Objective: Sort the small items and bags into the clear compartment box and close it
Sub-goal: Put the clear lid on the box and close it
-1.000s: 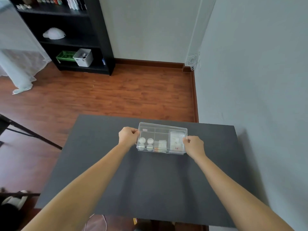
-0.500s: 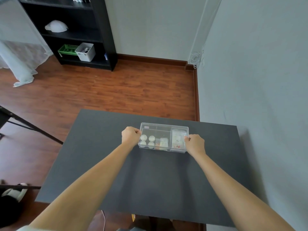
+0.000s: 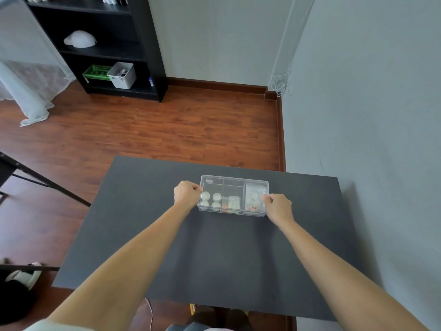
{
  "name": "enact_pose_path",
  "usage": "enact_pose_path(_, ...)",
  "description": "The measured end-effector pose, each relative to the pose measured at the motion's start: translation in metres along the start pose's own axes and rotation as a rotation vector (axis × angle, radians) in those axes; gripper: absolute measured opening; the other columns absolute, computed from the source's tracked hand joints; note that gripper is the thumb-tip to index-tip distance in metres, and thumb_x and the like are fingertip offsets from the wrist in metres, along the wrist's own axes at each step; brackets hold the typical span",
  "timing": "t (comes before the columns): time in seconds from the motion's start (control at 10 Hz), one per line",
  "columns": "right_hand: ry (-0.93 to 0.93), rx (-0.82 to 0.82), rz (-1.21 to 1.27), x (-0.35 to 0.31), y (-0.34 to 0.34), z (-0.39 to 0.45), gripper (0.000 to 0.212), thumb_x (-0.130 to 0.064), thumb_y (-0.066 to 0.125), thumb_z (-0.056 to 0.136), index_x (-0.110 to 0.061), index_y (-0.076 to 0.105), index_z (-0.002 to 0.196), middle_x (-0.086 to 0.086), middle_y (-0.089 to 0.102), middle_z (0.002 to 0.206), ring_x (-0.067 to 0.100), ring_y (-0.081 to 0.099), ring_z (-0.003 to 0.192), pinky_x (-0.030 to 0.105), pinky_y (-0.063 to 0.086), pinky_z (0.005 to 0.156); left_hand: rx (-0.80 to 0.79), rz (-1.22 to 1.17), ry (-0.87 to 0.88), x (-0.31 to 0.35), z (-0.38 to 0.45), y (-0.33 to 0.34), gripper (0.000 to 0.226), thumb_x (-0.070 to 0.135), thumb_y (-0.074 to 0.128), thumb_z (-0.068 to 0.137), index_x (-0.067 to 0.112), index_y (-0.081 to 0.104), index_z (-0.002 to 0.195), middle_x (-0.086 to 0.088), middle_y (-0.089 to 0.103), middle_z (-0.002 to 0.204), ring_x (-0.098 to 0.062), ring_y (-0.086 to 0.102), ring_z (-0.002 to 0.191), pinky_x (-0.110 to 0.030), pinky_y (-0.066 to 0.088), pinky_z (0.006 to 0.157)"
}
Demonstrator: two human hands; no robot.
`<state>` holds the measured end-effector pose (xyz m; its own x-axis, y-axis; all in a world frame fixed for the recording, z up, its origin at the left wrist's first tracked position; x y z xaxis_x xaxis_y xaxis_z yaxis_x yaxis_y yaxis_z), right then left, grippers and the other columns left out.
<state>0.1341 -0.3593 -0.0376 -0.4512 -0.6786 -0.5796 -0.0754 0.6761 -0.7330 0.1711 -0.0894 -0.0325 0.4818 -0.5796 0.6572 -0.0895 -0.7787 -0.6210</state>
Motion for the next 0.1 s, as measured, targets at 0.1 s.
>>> enact_pose_path(0.1, -0.02, 0.07, 0.107, 0.0047, 0.003, -0.0173, 0.037, -0.025, 0.032, 0.1, -0.008, 0.057, 0.079, 0.009, 0.06, 0.081, 0.031, 0.055, 0.086, 0.035, 0.04, 0.073, 0.053, -0.078, 0.013, -0.0065, -0.0116, 0.002, 0.033, 0.01, 0.042, 0.084, 0.019, 0.039, 0.052, 0.001, 0.036, 0.056, -0.022, 0.028, 0.06, -0.025, 0.026, 0.053)
Point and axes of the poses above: each hand's wrist, its own z-axis towards the middle knuckle, its own y-axis out of the palm, x = y × z, the point moved 4 cm from there along z, towards the middle knuckle
